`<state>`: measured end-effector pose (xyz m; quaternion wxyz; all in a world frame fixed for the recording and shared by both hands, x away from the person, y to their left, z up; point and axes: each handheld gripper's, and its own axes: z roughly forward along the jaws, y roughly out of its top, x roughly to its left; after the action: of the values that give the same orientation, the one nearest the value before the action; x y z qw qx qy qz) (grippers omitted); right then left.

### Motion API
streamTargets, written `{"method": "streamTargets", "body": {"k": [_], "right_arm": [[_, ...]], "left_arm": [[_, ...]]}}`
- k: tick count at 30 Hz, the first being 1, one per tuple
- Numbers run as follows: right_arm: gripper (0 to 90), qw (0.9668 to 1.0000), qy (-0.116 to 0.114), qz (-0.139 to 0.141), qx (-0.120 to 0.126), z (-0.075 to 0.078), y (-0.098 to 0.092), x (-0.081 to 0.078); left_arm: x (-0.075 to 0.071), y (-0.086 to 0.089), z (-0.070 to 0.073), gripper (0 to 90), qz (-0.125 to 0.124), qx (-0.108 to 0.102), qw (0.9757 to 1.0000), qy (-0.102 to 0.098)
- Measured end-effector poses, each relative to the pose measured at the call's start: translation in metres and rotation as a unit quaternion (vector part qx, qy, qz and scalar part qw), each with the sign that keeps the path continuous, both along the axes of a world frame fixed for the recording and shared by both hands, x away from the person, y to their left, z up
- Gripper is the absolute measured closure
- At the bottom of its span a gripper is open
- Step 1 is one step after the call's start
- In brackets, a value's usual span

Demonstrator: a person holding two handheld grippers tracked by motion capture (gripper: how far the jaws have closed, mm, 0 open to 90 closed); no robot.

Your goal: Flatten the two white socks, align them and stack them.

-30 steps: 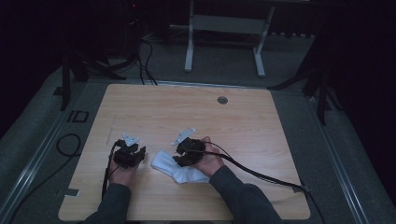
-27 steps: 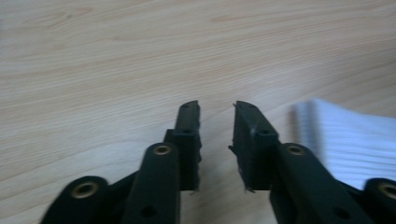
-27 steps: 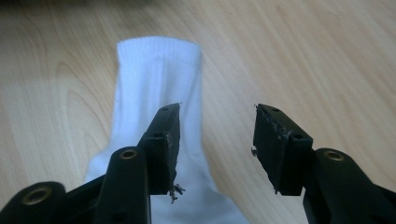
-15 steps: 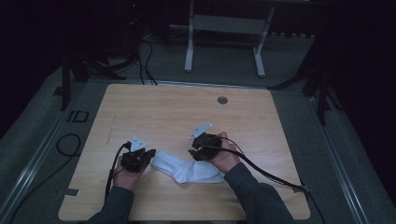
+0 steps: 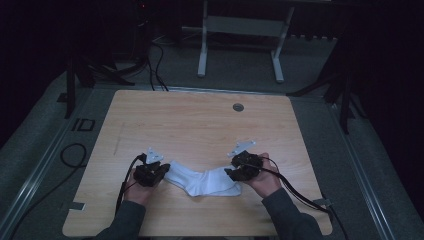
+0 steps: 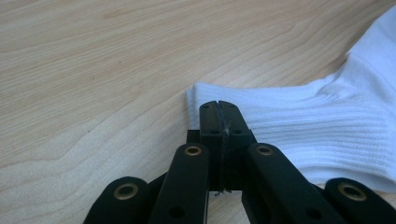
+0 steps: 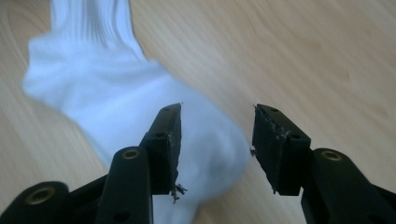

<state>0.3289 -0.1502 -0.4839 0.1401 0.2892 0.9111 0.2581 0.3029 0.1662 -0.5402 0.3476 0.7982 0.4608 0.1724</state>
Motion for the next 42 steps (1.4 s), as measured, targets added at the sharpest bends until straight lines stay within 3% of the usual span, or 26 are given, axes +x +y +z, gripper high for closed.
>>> {"method": "streamTargets", "body": {"k": [9, 19, 20, 21, 22, 23, 25, 32, 33, 38, 42], "right_arm": [[51.2, 0.9996, 0.019, -0.008, -0.018, -0.021, -0.03, -0.023], [54.6, 0.9982, 0.042, 0.011, -0.042, -0.05, -0.021, -0.021], [54.6, 0.9983, 0.042, 0.01, -0.041, -0.051, -0.02, -0.019], [70.0, 0.9986, 0.039, 0.008, -0.036, -0.051, -0.02, -0.017], [70.0, 0.9986, 0.039, 0.008, -0.036, -0.051, -0.02, -0.017], [77.5, 0.9986, 0.037, 0.007, -0.038, -0.051, -0.02, -0.015], [81.9, 0.9988, 0.036, 0.0, -0.033, -0.05, -0.023, -0.012], [85.9, 0.9986, 0.04, -0.034, -0.004, -0.044, -0.037, -0.001], [86.2, 0.9978, 0.045, -0.049, 0.01, -0.042, -0.043, 0.002], [86.4, 0.9954, 0.052, -0.076, 0.029, -0.041, -0.057, 0.011], [84.8, 0.9938, 0.06, -0.089, 0.029, -0.048, -0.061, 0.016]], "left_arm": [[-0.001, -0.004, -0.003, 89.6, -0.005, 0.011, 0.9999, 0.01], [0.0, -0.007, -0.006, 89.6, -0.009, 0.022, 0.9996, 0.016], [0.0, -0.007, -0.006, 89.6, -0.009, 0.022, 0.9996, 0.016], [0.0, -0.007, -0.006, 89.7, -0.011, 0.028, 0.9994, 0.015], [0.0, -0.007, -0.006, 89.7, -0.011, 0.028, 0.9994, 0.015], [0.0, -0.008, -0.007, 89.7, -0.01, 0.028, 0.9994, 0.015], [0.0, -0.008, -0.007, 89.7, -0.011, 0.031, 0.9994, 0.014], [0.0, -0.009, -0.007, 89.8, -0.013, 0.034, 0.9992, 0.014], [0.0, -0.009, -0.007, 89.8, -0.015, 0.035, 0.9992, 0.014], [0.0, -0.011, -0.007, 89.8, -0.021, 0.033, 0.9991, 0.015], [0.0, -0.014, -0.007, 89.8, -0.026, 0.037, 0.9989, 0.013]]}}
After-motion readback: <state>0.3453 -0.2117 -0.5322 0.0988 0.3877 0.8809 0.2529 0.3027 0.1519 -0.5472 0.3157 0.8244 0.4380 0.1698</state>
